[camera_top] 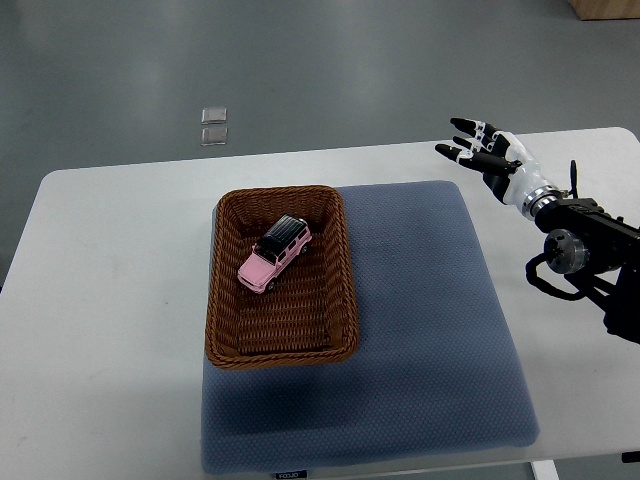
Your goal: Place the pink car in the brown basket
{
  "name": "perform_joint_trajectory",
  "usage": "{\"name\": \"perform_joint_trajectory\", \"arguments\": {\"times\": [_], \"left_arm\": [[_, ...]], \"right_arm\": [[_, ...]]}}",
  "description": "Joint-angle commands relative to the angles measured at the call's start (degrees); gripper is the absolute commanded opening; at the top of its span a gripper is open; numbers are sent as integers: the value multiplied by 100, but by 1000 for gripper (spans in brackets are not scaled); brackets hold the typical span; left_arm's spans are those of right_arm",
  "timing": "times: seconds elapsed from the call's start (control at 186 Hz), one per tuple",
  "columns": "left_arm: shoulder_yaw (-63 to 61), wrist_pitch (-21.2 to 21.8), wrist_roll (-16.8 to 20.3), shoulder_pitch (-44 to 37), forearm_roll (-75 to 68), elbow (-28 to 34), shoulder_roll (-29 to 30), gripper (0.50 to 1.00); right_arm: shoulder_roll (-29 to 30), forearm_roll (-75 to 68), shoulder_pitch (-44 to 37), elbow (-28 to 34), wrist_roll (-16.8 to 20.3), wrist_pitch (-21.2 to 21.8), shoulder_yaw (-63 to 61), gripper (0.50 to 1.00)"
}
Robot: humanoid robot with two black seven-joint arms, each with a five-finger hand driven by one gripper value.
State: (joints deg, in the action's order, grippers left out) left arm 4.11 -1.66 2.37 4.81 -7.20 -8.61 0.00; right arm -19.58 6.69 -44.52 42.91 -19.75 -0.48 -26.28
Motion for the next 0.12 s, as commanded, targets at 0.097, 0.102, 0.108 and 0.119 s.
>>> {"name": "perform_joint_trajectory", "arguments": {"times": [0.097, 0.102, 0.108, 0.119], "left_arm": [[2, -1, 0, -16, -1, 9, 0, 1000], [2, -1, 0, -16, -1, 9, 0, 1000], [2, -1, 0, -16, -1, 9, 0, 1000], [2, -1, 0, -16, -1, 9, 0, 1000]], "right_arm": [[16, 8, 31, -19, 6, 22, 9, 915], [16, 8, 40, -19, 6, 22, 9, 915], [16, 8, 40, -19, 6, 22, 9, 915], [16, 8, 40, -19, 6, 13, 9, 915]]}}
